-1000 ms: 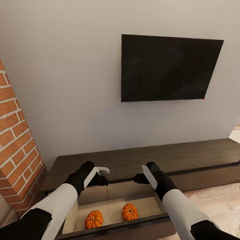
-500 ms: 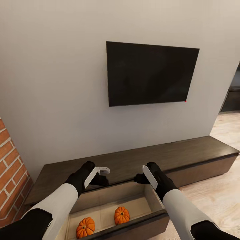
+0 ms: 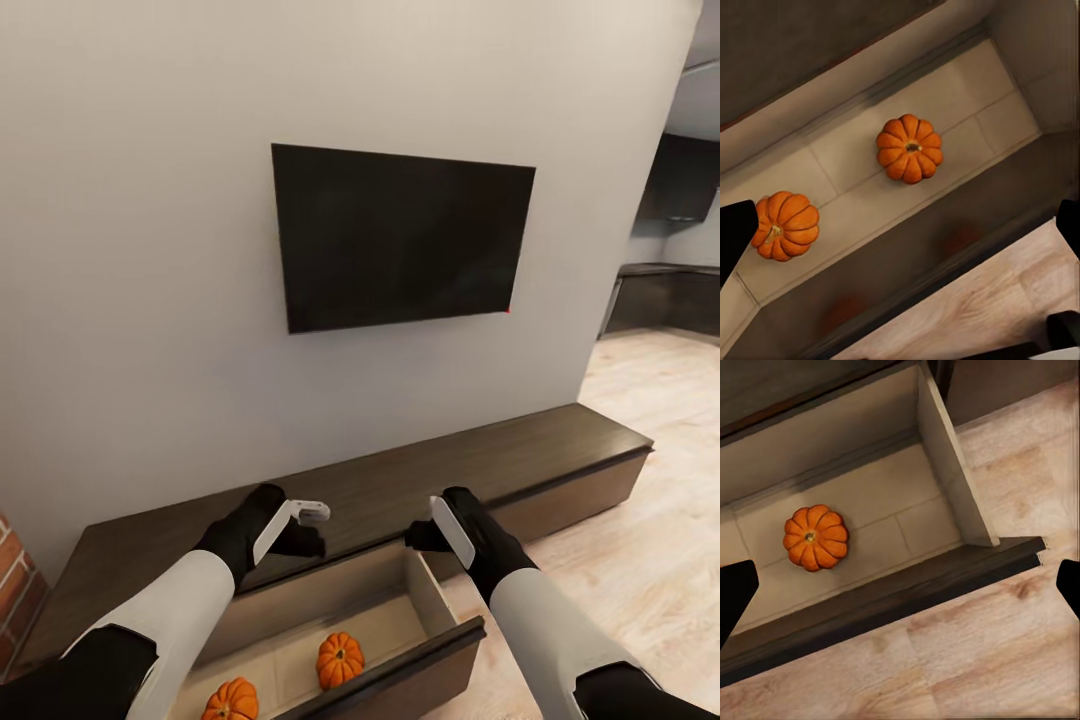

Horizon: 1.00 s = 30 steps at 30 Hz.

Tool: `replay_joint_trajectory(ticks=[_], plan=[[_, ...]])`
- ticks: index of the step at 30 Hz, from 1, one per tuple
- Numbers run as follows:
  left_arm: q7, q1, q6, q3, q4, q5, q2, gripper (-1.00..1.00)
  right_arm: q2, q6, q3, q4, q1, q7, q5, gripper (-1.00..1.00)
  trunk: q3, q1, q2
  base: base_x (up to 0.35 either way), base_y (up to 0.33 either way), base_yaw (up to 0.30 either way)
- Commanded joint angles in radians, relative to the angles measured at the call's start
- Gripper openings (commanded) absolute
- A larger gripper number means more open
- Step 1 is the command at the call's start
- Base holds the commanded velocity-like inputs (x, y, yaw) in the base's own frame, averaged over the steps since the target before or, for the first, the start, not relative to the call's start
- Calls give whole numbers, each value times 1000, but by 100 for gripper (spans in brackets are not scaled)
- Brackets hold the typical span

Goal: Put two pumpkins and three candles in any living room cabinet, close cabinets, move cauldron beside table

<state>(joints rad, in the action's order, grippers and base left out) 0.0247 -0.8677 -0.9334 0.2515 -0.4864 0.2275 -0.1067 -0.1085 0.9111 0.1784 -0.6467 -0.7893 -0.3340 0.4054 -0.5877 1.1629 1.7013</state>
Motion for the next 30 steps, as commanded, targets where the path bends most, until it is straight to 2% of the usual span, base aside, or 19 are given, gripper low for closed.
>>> replay_joint_trajectory(ticks=[1,8,16,30], plan=[[3,0,-4,5,-1,5,1,100,0,2,4,-1,-1,-10,10,100,3,-4,-7,0,0,-233],[3,0,-3,5,-1,4,1,100,1,2,4,-1,-1,-10,10,100,32,-31,-56,0,0,-233],[3,1,3,4,-20,5,3,100,0,2,6,-1,-1,-10,10,100,39,-31,-56,-16,0,-221],[6,3,4,3,-40,3,2,100,-5,2,12,-1,-1,-10,10,100,41,-31,-56,-275,0,-22]])
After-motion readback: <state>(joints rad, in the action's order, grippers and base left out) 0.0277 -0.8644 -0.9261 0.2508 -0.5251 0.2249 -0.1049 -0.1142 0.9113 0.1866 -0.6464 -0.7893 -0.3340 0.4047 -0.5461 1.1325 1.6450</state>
